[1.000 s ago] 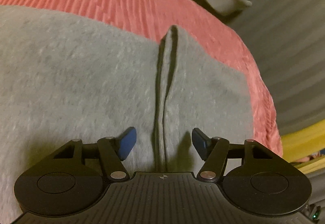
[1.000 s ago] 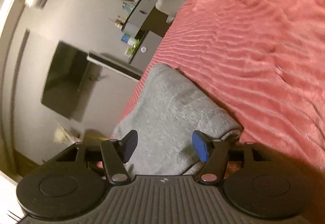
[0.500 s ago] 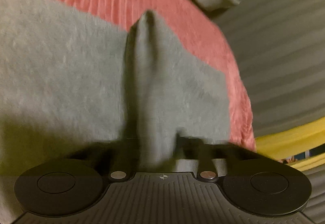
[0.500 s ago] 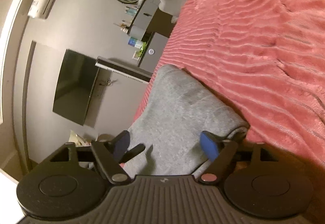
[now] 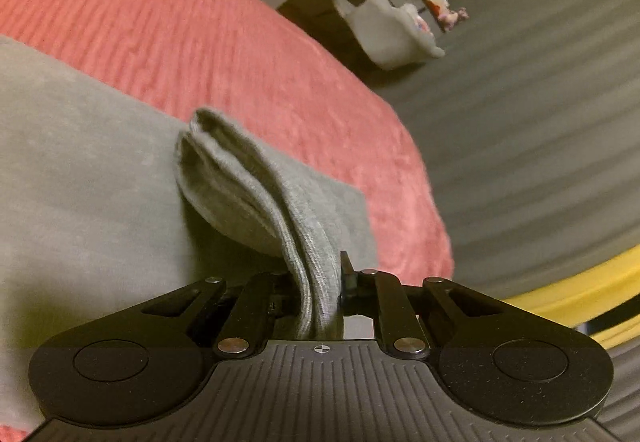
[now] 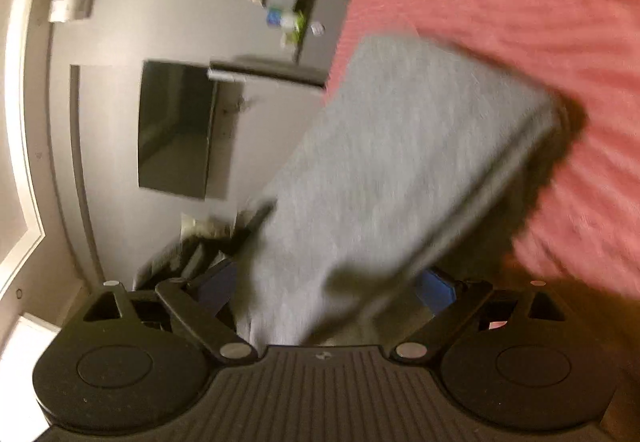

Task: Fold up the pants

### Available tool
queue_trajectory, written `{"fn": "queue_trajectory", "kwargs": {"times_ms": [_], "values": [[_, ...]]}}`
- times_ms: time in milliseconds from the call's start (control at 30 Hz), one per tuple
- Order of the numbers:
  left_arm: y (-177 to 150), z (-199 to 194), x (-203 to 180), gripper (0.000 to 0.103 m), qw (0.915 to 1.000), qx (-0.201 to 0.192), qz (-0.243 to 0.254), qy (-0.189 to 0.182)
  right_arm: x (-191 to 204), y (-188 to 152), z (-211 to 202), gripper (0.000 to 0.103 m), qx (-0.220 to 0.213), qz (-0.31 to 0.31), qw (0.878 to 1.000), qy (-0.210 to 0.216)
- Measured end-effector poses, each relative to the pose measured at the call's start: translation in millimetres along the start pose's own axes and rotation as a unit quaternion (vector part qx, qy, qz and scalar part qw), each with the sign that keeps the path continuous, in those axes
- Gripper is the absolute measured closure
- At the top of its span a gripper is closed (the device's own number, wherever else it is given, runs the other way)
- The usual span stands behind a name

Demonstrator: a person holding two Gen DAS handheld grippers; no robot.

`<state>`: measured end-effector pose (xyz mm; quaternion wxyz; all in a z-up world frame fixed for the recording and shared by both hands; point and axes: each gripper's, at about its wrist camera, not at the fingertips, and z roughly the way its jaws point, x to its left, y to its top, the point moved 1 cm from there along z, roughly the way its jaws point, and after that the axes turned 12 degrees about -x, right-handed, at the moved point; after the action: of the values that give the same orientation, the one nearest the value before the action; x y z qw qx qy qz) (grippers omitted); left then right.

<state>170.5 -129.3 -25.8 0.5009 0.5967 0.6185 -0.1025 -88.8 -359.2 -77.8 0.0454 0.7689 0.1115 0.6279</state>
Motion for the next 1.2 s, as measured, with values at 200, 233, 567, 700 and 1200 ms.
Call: {"fn": "queue_trajectory", "kwargs": {"times_ms": [200, 233, 567, 700, 1200], "values": [[0, -40, 15, 0.089, 0.9969, -0.046, 0.059, 0.022, -30, 20, -13, 0.072, -0.094, 0.095, 0.991, -0.022], [-2, -46, 18, 0.088, 0.9956, -0.053, 0.075, 0.018, -32, 18, -14, 0.076, -0.092, 0.089, 0.991, -0.037], [4, -31, 80, 0.048, 0.9946, -0.059, -0.026, 0.081, -32, 2, 8, 0.090, -0.035, 0.017, 0.991, -0.124], [20, -11, 71, 0.044, 0.9942, -0.054, 0.005, 0.093, -34, 2, 7, 0.087, -0.035, 0.028, 0.992, -0.119], [34, -8, 53, 0.079, 0.9709, -0.072, 0.157, 0.166, -6, -13, 20, 0.086, 0.019, -0.123, 0.984, -0.130]]}}
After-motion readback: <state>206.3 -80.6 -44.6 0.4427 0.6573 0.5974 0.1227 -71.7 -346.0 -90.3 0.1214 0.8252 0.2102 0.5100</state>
